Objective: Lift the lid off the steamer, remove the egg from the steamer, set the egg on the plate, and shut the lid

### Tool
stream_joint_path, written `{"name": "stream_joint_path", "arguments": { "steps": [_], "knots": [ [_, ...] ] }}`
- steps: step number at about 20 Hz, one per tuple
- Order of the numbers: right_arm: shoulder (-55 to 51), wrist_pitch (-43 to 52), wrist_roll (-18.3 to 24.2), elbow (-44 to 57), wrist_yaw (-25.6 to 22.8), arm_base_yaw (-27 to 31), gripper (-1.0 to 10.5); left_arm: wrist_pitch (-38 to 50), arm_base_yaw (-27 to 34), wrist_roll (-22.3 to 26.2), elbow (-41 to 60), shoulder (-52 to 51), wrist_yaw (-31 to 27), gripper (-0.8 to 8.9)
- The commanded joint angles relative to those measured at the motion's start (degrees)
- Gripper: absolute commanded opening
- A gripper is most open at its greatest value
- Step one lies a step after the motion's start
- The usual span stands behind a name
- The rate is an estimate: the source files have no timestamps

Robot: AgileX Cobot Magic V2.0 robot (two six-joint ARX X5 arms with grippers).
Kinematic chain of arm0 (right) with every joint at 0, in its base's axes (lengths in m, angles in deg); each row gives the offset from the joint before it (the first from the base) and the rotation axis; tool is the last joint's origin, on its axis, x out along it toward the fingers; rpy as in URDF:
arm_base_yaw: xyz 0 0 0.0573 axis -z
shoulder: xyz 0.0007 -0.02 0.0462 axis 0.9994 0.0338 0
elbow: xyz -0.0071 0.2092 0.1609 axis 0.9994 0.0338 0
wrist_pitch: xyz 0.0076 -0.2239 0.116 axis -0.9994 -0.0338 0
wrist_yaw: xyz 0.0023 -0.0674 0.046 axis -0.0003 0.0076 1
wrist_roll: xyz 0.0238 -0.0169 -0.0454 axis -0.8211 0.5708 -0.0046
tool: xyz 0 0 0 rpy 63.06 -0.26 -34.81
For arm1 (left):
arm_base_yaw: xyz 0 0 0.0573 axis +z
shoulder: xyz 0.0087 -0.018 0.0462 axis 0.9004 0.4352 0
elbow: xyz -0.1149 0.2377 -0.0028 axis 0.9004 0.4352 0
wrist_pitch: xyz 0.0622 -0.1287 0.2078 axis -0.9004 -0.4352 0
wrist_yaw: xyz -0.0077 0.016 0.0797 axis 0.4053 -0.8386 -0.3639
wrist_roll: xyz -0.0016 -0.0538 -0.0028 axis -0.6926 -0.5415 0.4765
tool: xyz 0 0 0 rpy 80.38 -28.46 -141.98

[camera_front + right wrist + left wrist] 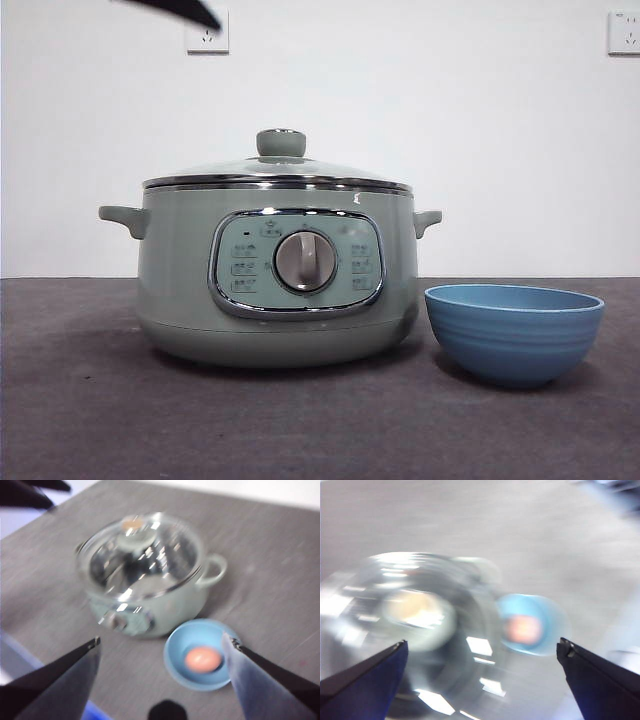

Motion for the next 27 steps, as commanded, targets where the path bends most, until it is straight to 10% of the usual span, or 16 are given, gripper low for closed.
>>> {"name": "stream_joint_path", "arguments": {
  "steps": [1, 8, 11, 27],
  "knots": [
    [0.6, -3.0, -0.6, -0.2, 3.0, -0.1, 4.1, -5.0, 0.0, -1.9, -0.1, -4.1, 3.1, 4.98],
    [2.3, -10.9, -0.6, -0.2, 9.6, -0.1, 4.0, -21.0, 0.0, -1.6, -0.2, -12.5, 3.0, 2.83],
    [2.6, -13.4, -0.6, -0.2, 9.5, -0.1, 0.5, -26.3, 0.0, 1.2, -0.1, -13.7, 2.9, -0.19],
    [2.8, -15.0, -0.5, -0.2, 9.3, -0.1, 0.0, -28.7, 0.0, 3.1, -0.1, -13.7, 2.6, -0.03]
  ]
}}
